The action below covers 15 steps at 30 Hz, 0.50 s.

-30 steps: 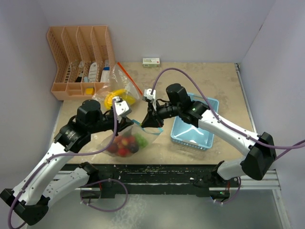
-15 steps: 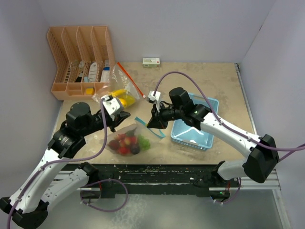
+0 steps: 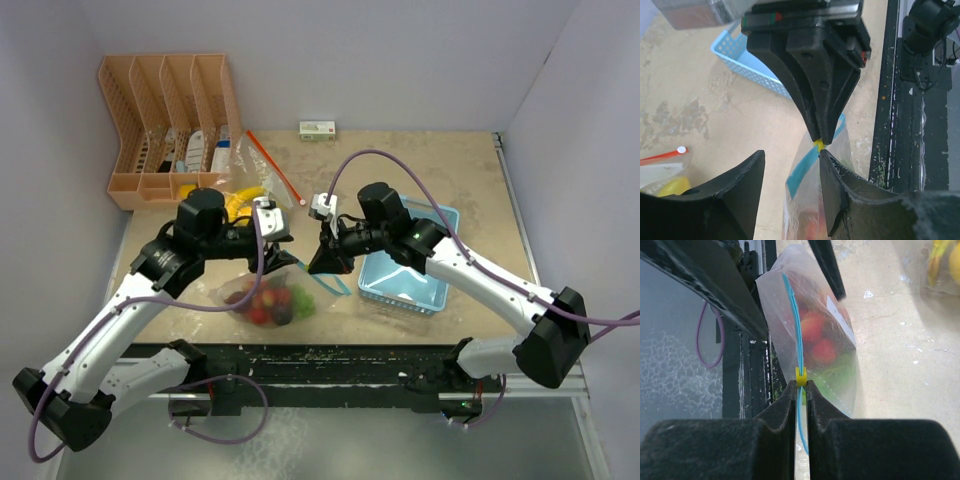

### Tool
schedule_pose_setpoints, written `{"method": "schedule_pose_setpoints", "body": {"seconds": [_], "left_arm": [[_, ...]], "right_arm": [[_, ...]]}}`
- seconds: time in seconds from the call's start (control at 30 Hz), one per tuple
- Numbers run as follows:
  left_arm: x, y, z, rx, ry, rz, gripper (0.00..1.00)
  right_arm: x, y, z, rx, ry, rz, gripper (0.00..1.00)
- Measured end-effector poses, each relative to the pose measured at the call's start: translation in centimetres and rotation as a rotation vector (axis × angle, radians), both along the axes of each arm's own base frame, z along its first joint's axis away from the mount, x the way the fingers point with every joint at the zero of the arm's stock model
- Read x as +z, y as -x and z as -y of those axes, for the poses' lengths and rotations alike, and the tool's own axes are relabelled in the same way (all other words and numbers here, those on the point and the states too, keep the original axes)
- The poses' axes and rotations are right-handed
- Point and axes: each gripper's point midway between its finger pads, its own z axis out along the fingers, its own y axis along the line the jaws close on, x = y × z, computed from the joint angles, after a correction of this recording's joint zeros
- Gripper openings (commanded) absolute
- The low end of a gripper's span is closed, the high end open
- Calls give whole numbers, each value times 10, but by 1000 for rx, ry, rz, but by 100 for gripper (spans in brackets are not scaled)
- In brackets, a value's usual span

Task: Place the food in the zip-top bag and seal the zipper
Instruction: Zip the zipper food storage bag at the center of the board.

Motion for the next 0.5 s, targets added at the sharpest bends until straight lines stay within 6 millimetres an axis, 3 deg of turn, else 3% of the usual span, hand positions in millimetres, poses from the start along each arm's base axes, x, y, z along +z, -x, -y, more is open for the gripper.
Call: {"method": "schedule_pose_setpoints", "body": {"seconds": [0.33, 0.5], "left_arm": [[-16, 1, 7, -41, -4, -45, 50], [-26, 10, 8, -70, 1, -92, 37]], "right_arm": [[2, 4, 0, 26, -7, 2, 9], [2, 4, 0, 26, -7, 2, 9]]}}
